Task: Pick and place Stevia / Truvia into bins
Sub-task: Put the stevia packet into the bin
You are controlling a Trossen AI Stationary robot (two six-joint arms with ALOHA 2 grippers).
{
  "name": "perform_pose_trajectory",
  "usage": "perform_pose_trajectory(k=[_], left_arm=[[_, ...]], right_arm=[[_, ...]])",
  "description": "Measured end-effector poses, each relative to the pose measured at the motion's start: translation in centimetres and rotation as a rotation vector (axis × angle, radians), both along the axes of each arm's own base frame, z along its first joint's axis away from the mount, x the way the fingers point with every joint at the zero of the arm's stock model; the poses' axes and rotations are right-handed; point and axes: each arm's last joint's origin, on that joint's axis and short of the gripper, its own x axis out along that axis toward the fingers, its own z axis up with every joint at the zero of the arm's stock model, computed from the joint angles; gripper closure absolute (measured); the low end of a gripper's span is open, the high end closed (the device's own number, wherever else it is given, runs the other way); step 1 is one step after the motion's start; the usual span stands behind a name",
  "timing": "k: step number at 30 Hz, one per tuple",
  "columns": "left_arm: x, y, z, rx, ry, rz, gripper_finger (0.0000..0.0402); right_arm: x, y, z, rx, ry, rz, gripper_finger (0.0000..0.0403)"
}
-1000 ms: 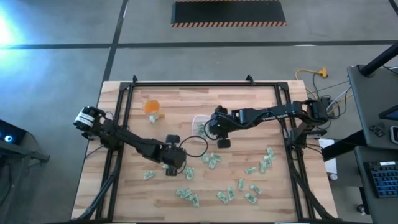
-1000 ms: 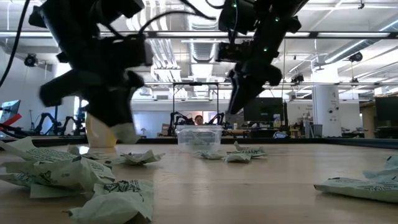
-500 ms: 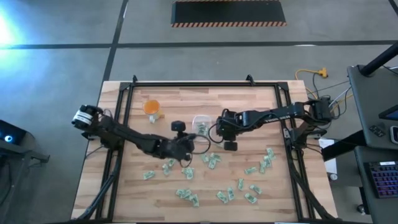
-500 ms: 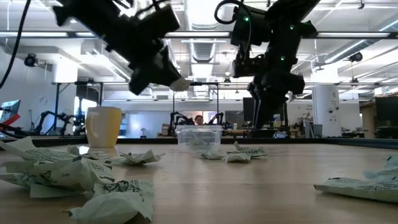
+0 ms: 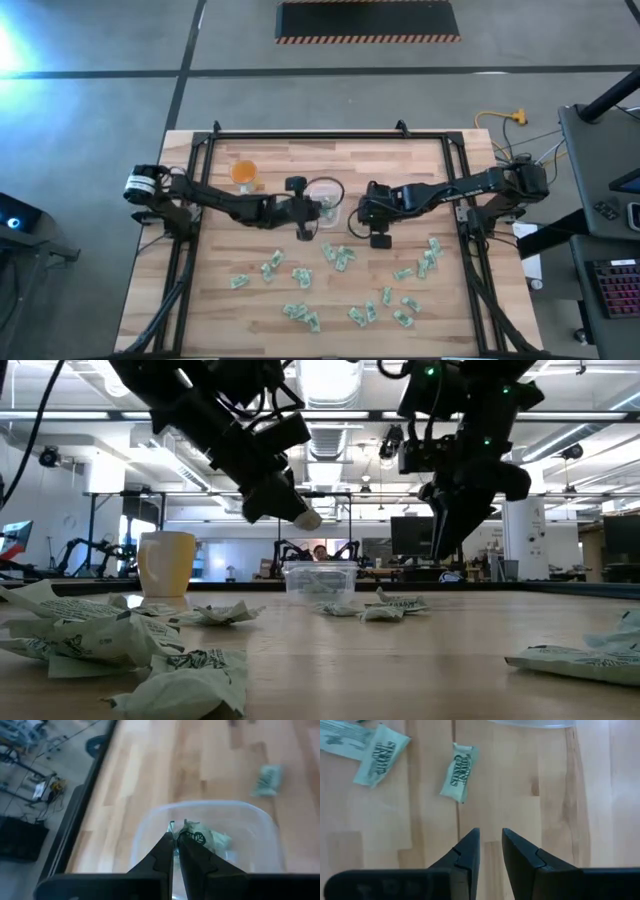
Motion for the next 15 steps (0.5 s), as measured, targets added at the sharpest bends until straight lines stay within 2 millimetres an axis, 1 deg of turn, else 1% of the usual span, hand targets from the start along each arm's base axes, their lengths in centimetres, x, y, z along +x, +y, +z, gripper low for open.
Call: perform_pose_trajectory(k=[3, 6, 9, 15], left_arm=[[0.0, 0.6, 0.0, -0.013, -0.018, 0.021, 0.0392], [0.1, 0.7, 0.0, -0.040, -0.018, -0.011, 0.0379], [0.2, 0.7, 0.1, -0.059, -0.022, -0.039, 0.0350], [0.2, 0.7, 0.1, -0.058, -0.024, -0.027, 0.0285]], right_arm=[[-0.5, 0.3, 0.4, 0.007, -0.019, -0.008, 0.0335], [-0.8, 0.5, 0.8, 0.011, -0.039, -0.010, 0.0333], [-1.1, 0.7, 0.9, 0.015, -0.045, -0.014, 0.0331], [-1.3, 0.7, 0.5, 0.022, -0.047, -0.030, 0.0335]])
